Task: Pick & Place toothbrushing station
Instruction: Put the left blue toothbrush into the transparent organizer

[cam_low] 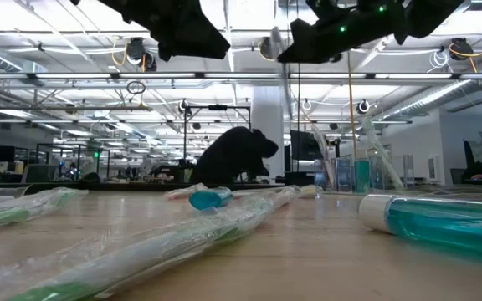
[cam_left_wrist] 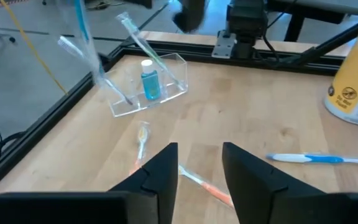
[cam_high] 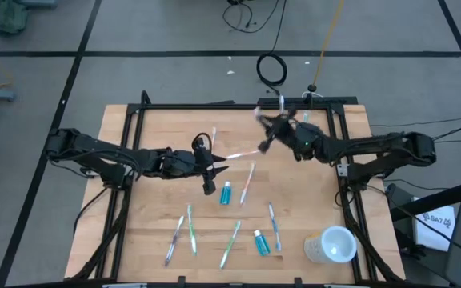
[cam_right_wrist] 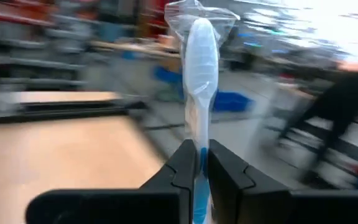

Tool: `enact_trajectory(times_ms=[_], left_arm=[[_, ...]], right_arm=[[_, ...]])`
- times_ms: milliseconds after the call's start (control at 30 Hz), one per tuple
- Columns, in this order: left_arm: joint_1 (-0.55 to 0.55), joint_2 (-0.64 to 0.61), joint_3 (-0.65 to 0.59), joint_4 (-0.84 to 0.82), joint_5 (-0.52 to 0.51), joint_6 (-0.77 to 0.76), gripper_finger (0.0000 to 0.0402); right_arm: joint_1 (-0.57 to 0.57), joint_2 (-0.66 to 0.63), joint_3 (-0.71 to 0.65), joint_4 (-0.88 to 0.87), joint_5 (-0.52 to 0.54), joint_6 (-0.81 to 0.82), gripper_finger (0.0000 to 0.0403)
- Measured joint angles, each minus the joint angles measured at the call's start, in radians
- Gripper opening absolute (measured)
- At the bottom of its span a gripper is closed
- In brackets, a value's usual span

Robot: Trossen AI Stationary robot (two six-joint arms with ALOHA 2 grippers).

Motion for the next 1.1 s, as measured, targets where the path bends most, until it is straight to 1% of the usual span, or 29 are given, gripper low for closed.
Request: enact_trajectory(times_ms=[67,100,300,367,467,500,567,733,933,1100], left_arm=[[0.000,0.000,0.000,0.000,-0.004,0.000,0.0136],[0.000,0.000,0.000,0.000,-0.005,0.000,0.0135],[0.000,0.000,0.000,-0.007,-0.004,-0.045,0.0126],[0.001,0.000,0.000,-0.007,-0.004,-0.047,0.0123],[0.001,0.000,0.000,-0.007,-0.004,-0.047,0.0122],[0.003,0.000,0.000,-0.007,-0.004,-0.047,0.0122],[0.004,0.000,0.000,-0.007,-0.004,-0.048,0.0122],[0.005,0.000,0.000,-0.007,-0.005,-0.048,0.0122],[0.005,0.000,0.000,-0.006,-0.004,-0.049,0.0122],[0.005,0.000,0.000,-0.006,-0.005,-0.052,0.0122]], right_arm=[[-0.026,-0.010,-0.014,-0.002,0.068,0.000,0.0018],[-0.041,-0.010,-0.023,-0.002,0.081,0.001,0.0018],[-0.122,0.011,-0.103,-0.007,0.087,0.129,0.0019],[-0.137,0.011,-0.119,0.006,0.122,0.132,0.0019],[-0.156,0.009,-0.123,0.024,0.207,0.130,0.0019],[-0.163,0.009,-0.123,0.019,0.214,0.132,0.0019],[-0.175,0.009,-0.123,-0.008,0.209,0.167,0.0019],[-0.190,0.024,-0.125,-0.150,0.208,0.280,0.0019],[-0.214,0.022,-0.125,-0.253,0.209,0.414,0.0022],[-0.228,0.022,-0.133,-0.314,0.209,0.525,0.0033]])
